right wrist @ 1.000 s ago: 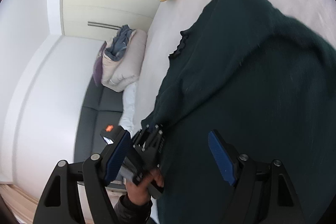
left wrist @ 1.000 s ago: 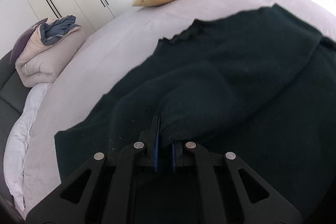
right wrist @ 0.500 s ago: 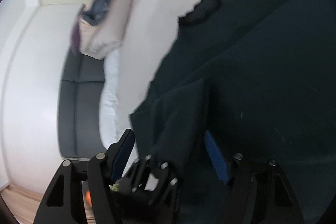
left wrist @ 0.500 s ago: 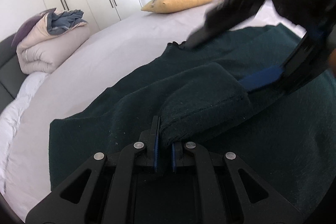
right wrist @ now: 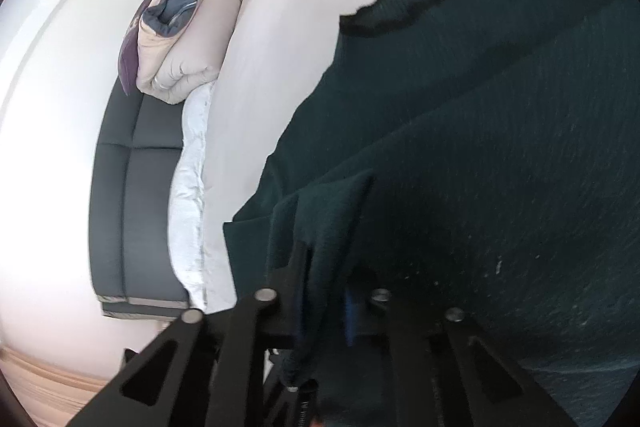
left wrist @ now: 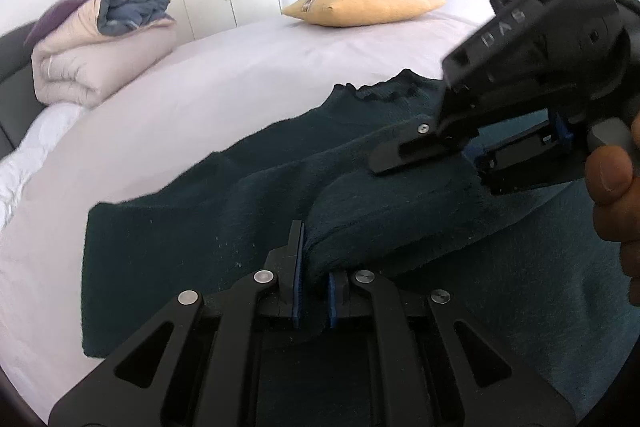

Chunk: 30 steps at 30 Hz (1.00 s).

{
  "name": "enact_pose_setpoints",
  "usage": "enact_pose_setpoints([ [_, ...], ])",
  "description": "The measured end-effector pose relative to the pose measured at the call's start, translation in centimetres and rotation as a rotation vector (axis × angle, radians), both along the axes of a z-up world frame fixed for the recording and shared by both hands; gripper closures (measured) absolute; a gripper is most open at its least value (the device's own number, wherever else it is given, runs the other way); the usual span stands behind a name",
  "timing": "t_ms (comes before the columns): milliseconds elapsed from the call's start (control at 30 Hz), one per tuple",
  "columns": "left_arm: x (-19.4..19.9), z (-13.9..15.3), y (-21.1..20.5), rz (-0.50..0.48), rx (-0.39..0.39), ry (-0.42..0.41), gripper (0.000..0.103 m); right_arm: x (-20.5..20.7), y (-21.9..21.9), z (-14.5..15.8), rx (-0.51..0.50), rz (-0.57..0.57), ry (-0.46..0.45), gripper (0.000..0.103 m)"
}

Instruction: Fold small clothes

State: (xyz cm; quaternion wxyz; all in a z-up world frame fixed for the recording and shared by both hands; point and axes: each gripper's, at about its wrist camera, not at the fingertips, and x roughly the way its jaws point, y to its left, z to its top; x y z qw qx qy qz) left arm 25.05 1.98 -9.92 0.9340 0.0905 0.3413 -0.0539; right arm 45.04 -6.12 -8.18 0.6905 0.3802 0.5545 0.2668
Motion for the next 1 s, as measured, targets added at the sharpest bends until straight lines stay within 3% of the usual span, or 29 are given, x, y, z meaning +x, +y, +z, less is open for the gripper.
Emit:
enact_pose_setpoints([
  [300,-2.8,3.5,4.1,0.000,-0.213,0.074,0.093,-0.1,-2.2,1.9,-0.087,-0.007,-0.094,0.094],
  [467,-2.8,6.2,12.3,0.142,-0.378,0.076,0.093,-0.1,-4.9,2.2,-0.131,-0.019,-0.109,0.094],
  [533,-2.4,6.9,15.5,0.208,-0.409,0.071,0.093,-0.1,-6.1,2.1,-0.149,-0.024,-0.111,0.094],
  [600,-1.7,7.6,18.7,0.272,-0.427,0.064,0.093,0.0,-7.3,2.1,-0.169,-0.034,-0.116,0.094],
  [700,-0.9,8.2,20.6,0.279,-0.436,0.068,0.093,0.1,-9.3,2.2,-0.200,-0.046,-0.123,0.094],
  [1000,2.3,7.0,19.0,0.187,-0.405,0.151,0.093,-0.2,-13.8,2.9,-0.293,-0.087,-0.125,0.094],
])
